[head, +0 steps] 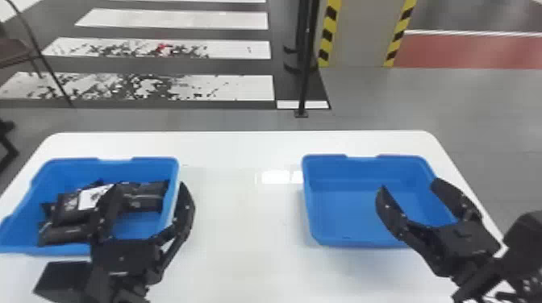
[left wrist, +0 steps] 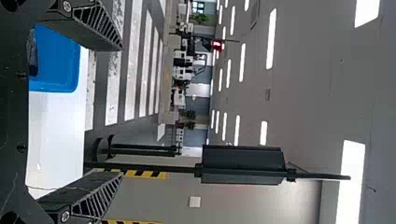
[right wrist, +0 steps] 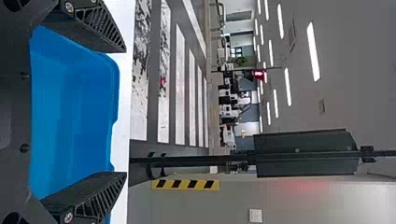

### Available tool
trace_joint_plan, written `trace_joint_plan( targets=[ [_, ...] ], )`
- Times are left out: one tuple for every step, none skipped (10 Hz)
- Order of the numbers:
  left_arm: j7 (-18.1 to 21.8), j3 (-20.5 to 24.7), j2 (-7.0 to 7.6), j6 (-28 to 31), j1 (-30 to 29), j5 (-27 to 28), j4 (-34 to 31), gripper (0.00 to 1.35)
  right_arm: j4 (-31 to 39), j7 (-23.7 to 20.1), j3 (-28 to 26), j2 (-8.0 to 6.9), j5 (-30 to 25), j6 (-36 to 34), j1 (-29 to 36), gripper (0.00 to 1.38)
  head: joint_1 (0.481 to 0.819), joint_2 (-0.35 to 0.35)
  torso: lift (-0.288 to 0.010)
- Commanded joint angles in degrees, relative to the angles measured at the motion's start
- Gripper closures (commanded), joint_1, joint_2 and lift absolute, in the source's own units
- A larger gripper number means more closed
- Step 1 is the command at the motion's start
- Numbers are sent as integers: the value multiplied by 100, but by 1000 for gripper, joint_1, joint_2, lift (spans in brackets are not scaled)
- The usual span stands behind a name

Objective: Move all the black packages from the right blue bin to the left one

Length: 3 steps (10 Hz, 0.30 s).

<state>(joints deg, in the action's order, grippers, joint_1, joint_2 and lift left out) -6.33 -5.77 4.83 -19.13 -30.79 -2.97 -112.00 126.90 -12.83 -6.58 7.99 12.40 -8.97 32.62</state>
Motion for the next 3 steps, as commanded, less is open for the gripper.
trace_joint_plan(
  targets=[
    [0, 6, 0, 0, 0, 0, 0, 93, -27, 0, -4, 1, 17, 81, 0, 88, 695, -37, -154],
    [0, 6, 0, -14, 0, 0, 0, 93, -41, 9, 7, 1, 17, 96, 0, 88, 695, -37, -154],
    [0, 6, 0, -14, 0, -11, 0, 93, -41, 0, -4, 1, 17, 96, 0, 88, 695, -38, -154]
  ],
)
